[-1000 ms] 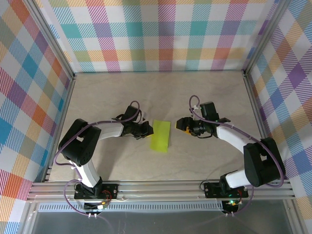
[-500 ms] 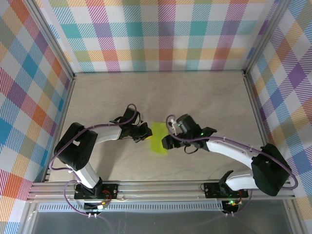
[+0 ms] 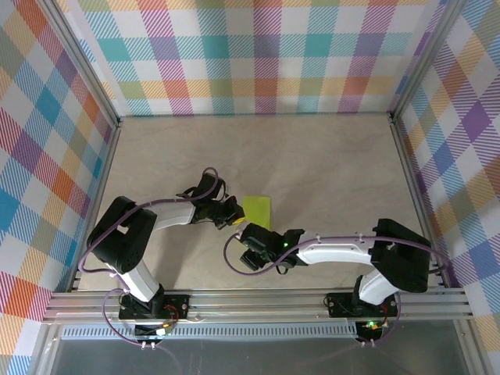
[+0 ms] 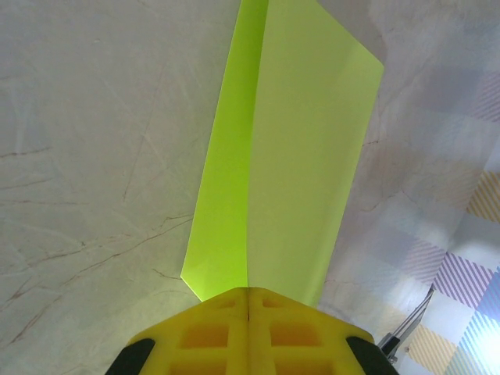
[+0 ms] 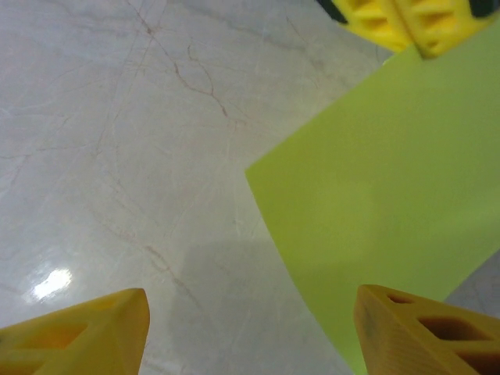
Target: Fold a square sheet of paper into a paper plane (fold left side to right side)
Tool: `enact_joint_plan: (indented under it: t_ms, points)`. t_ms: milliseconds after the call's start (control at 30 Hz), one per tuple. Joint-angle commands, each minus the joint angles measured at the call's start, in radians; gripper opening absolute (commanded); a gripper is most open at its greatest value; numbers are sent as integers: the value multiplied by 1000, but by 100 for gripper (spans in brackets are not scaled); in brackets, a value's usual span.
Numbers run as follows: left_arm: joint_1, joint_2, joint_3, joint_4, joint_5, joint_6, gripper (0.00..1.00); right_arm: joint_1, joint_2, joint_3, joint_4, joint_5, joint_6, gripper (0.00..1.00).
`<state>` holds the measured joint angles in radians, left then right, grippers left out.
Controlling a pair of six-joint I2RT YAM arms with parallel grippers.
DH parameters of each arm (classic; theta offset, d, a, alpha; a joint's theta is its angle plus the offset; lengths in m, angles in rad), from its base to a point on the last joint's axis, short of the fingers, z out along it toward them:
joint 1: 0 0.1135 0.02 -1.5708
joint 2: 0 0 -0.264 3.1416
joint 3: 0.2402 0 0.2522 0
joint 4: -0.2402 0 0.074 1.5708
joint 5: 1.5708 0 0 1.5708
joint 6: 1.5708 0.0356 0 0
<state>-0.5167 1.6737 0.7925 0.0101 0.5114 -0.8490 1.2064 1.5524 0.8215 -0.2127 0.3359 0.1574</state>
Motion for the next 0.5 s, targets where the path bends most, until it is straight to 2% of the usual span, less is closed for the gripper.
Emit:
enact_joint_plan:
  t_ms: [0, 200, 400, 467]
  points:
    - [-14, -26, -4, -19, 0, -13, 0, 2, 51, 64, 33, 90, -80, 70]
    - [-14, -29, -4, -31, -3, -15, 0, 2, 122, 113, 53, 130, -112, 67]
    - [-15, -29, -6, -33, -7, -16, 0, 2, 139, 116, 51, 143, -105, 52]
    - [-15, -28, -3, -34, -8, -15, 0, 2, 143, 117, 42, 140, -103, 43]
